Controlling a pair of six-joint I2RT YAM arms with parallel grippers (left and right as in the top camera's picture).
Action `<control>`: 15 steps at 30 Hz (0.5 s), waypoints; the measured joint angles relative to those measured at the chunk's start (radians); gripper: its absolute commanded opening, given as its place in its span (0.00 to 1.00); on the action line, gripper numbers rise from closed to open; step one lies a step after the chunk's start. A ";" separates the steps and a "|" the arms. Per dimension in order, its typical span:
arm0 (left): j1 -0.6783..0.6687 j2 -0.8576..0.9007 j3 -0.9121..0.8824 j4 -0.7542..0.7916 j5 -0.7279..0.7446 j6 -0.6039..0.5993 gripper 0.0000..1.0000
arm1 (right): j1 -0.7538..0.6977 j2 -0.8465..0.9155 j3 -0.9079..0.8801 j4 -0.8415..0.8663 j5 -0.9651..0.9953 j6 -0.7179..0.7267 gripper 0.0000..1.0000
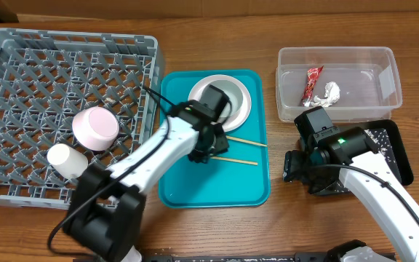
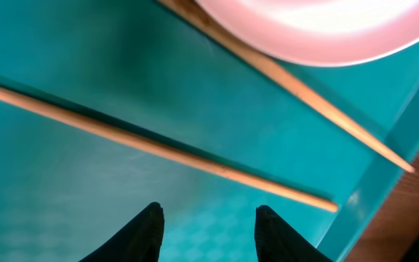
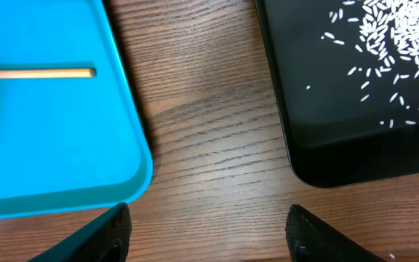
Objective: Sort waste into correct bins and load items into the dishwasher
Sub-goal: 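Grasp one wooden chopstick with the left gripper and lift it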
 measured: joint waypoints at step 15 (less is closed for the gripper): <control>-0.044 0.132 -0.004 0.011 -0.068 -0.233 0.09 | 0.000 0.000 0.000 -0.008 0.001 -0.003 0.70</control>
